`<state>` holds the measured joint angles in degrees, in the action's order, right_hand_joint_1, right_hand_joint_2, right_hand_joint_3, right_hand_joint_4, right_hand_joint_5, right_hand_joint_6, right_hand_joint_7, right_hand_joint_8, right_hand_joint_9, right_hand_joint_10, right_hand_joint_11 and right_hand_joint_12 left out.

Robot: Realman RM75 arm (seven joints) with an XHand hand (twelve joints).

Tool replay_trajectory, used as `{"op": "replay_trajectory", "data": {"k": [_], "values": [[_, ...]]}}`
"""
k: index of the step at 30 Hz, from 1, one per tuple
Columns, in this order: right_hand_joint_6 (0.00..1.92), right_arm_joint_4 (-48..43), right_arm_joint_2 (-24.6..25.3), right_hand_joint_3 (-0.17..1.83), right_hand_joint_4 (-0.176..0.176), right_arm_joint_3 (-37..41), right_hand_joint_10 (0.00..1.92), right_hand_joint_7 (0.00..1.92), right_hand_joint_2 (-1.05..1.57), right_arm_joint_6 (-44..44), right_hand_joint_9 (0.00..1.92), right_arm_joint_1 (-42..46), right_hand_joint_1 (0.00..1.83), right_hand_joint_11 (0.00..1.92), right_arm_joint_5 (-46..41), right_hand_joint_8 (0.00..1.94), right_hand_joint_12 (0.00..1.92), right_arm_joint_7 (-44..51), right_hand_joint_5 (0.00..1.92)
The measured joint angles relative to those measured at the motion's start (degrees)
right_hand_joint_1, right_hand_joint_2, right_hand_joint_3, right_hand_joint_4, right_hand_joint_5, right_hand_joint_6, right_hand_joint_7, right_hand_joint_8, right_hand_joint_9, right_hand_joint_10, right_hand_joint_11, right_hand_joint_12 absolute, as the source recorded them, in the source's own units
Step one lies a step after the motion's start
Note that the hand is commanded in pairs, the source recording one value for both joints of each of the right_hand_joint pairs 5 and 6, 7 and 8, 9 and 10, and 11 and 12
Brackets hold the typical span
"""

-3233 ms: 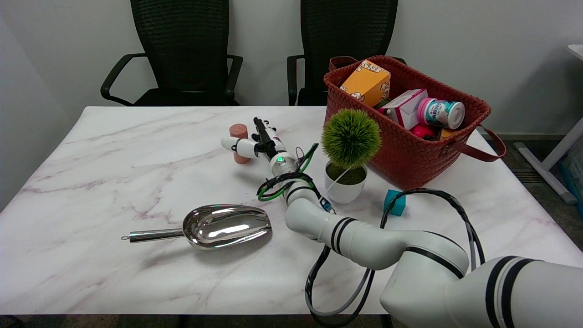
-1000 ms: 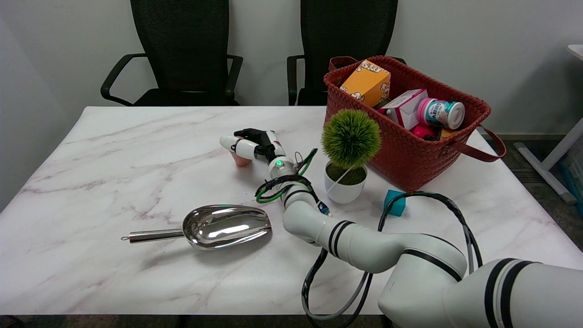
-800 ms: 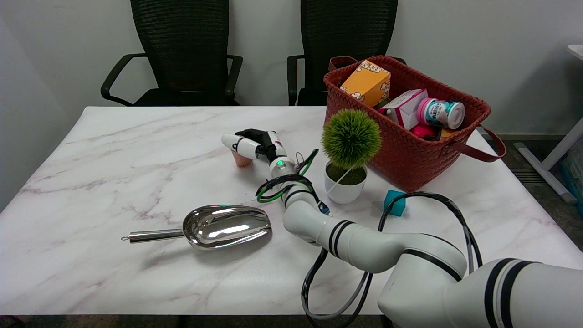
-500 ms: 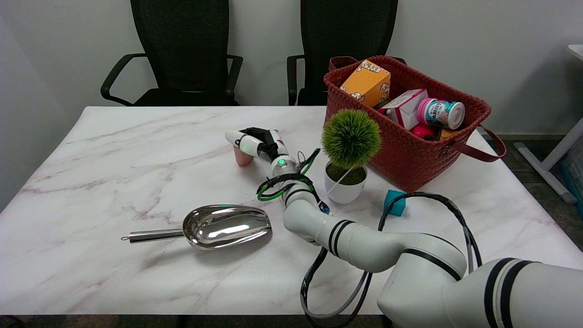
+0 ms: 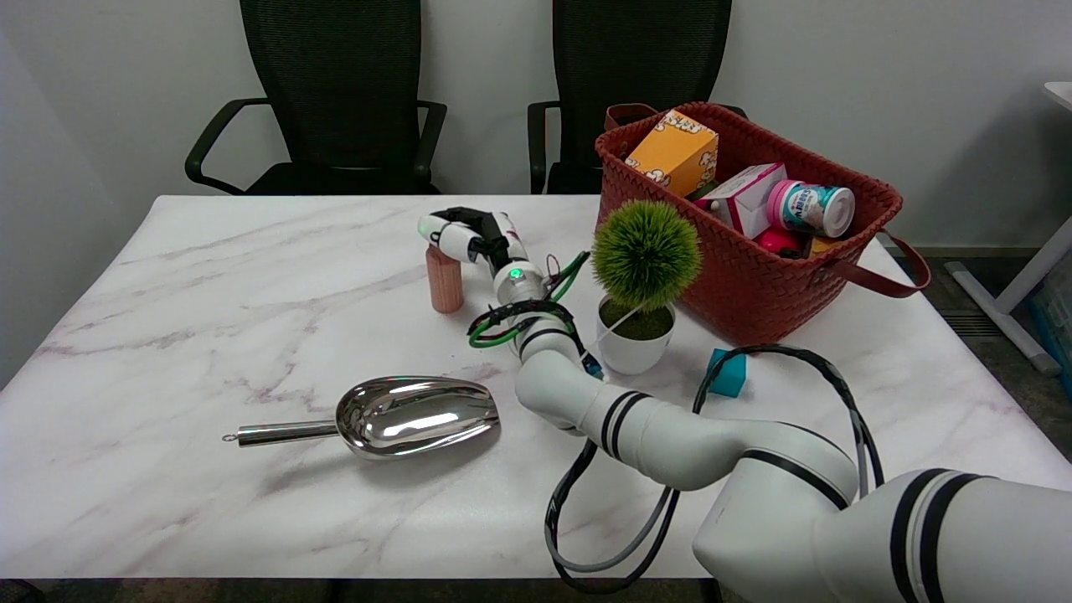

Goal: Pick up the wooden cylinder.

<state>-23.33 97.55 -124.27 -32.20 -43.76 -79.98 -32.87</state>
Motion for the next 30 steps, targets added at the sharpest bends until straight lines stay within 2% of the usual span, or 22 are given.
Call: {"op": "replay_trajectory", "data": {"k": [8, 10, 12, 13, 15, 18, 22, 30], "values": [[0.75, -0.9, -0.1, -0.17, 0.000, 0.1, 0.70, 1.06, 1.11, -0.6, 0.70, -0.6, 0.94, 0.25, 0.0, 1.06, 0.25, 0.1, 0.75], [0.75, -1.1, -0.1, -0.17, 0.000, 0.1, 0.66, 1.05, 1.06, -0.7, 0.66, -0.7, 0.94, 0.17, 0.0, 1.05, 0.17, 0.1, 0.75], [0.73, -1.2, -0.2, -0.17, 0.000, 0.1, 0.59, 1.01, 1.00, -0.8, 0.59, -0.7, 0.91, 0.20, 0.0, 1.01, 0.20, 0.0, 0.73], [0.72, -1.2, -0.2, -0.17, 0.000, 0.1, 0.54, 0.97, 0.98, -0.8, 0.54, -0.7, 0.91, 0.21, 0.0, 0.97, 0.21, 0.0, 0.72], [0.63, -1.4, -0.3, -0.17, 0.000, 0.0, 0.46, 0.73, 0.86, -0.9, 0.46, -0.7, 0.90, 0.24, 0.0, 0.73, 0.24, 0.0, 0.63], [0.27, -1.7, -0.4, -0.17, 0.000, 0.0, 0.39, 0.52, 0.80, -1.0, 0.39, -0.7, 0.83, 0.17, 0.1, 0.52, 0.17, 0.0, 0.27], [0.03, -2.1, -0.7, -0.17, 0.000, -0.1, 0.27, 0.32, 0.83, -1.3, 0.27, -0.4, 0.75, 0.07, 0.2, 0.32, 0.07, 0.0, 0.03], [0.00, -2.9, -1.1, -0.17, 0.000, -0.8, 0.09, 0.00, 0.85, -3.3, 0.09, 0.2, 0.73, 0.00, 0.5, 0.00, 0.00, 0.0, 0.00]]}}
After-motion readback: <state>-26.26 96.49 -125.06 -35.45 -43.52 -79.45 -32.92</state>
